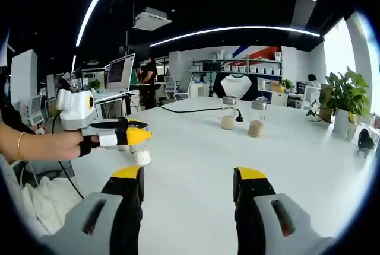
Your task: Rotate the seasoning bottle until the label or dispensing opening points toward the visible target arrow and the bottle remains upright within the marked orientation range
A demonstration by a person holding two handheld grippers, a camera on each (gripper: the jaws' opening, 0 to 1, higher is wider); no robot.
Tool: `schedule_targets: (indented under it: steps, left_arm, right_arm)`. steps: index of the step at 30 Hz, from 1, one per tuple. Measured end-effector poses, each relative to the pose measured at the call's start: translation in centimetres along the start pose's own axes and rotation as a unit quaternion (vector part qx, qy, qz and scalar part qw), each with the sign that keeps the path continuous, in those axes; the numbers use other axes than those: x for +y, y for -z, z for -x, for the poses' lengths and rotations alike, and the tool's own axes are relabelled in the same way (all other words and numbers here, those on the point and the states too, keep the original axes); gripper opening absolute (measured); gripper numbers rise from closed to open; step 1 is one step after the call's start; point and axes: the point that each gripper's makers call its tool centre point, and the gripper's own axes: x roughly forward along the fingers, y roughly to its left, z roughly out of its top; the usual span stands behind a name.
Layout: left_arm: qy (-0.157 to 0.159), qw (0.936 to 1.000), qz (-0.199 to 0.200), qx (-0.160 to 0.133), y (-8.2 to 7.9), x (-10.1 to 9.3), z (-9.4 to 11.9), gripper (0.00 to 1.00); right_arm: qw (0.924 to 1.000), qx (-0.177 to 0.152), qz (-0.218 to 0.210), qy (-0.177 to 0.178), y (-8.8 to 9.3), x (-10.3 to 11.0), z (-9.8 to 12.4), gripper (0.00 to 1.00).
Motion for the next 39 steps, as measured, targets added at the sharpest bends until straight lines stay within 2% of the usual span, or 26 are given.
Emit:
schedule_targets:
  steps: [10,14,18,21,39]
  left_arm:
    - [-0.023,0.9997,0.004,0.005,1.0,1.7,-0.1,0.35]
    - [-0.029,0.9995,-0.008,0.002,0.9,1.8,-0.3,0.35]
    - [-0.045,0.999,0.006,-0.007,0.7,2.3,-0.3,0.35]
    - [-0.063,0.9979,-0.01,-0.011,0.9,2.5,-0.2,0.35]
    - [-0.064,0.9978,-0.009,-0.013,0.9,2.6,-0.5,0.35]
  right_arm:
    - [1.0,-0.002,-0.004,0.002,-0.2,-0.2,-0.1,0.59]
    - [1.0,0.002,-0.002,0.001,0.0,-0.2,-0.1,0.59]
    - [1.0,0.003,-0.001,0.001,0.0,-0.1,-0.1,0.59]
    - [1.0,-0.002,-0.005,-0.001,-0.2,-0.1,0.0,0.59]
    - [1.0,-0.002,-0.002,0.006,-0.1,-0.5,0.2,0.59]
